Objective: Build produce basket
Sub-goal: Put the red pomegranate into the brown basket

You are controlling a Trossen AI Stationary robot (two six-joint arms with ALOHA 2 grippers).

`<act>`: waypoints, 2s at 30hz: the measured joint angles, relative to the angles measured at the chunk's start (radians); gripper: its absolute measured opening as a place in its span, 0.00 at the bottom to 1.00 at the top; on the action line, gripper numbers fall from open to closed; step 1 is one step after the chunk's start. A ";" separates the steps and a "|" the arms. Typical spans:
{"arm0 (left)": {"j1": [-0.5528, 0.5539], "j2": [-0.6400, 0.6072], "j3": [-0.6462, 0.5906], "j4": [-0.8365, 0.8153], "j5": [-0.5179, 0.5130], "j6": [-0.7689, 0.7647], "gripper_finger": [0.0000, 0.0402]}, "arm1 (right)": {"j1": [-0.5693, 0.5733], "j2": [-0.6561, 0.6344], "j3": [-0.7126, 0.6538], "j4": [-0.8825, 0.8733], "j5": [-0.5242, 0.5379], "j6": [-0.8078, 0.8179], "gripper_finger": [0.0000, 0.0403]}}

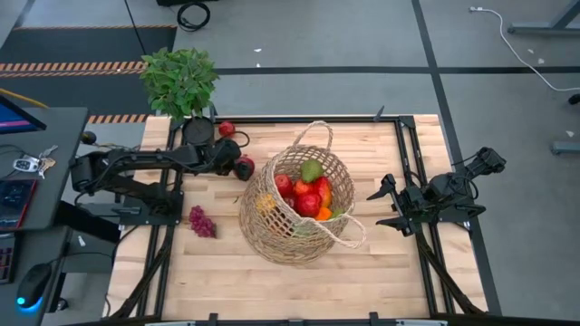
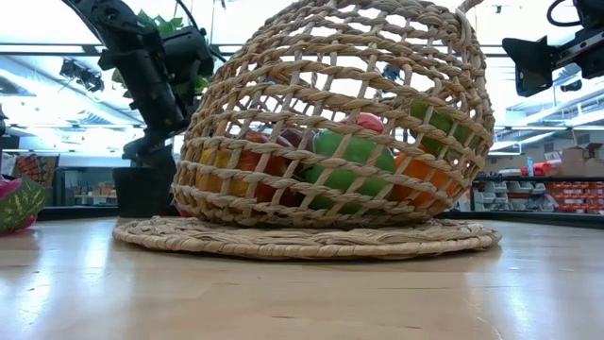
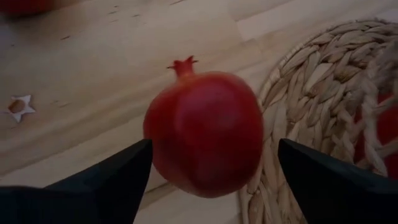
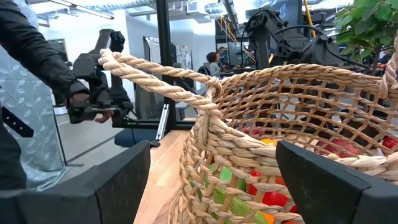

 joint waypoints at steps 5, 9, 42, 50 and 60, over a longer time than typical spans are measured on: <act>-0.005 -0.003 0.046 -0.011 -0.001 0.035 0.88 | 0.000 0.000 0.000 0.000 0.000 0.000 0.87; -0.005 -0.003 0.103 -0.004 -0.005 0.109 0.88 | 0.000 0.000 0.000 0.000 0.000 0.000 0.87; 0.025 0.146 0.014 0.095 0.019 0.241 0.87 | 0.000 0.000 0.000 0.000 0.000 0.000 0.87; 0.024 0.132 0.013 0.035 0.103 0.218 0.80 | 0.000 0.000 0.000 0.000 0.000 0.000 0.87; 0.023 -0.010 0.003 -0.148 0.154 0.177 0.79 | 0.000 0.000 0.000 0.000 0.000 0.000 0.87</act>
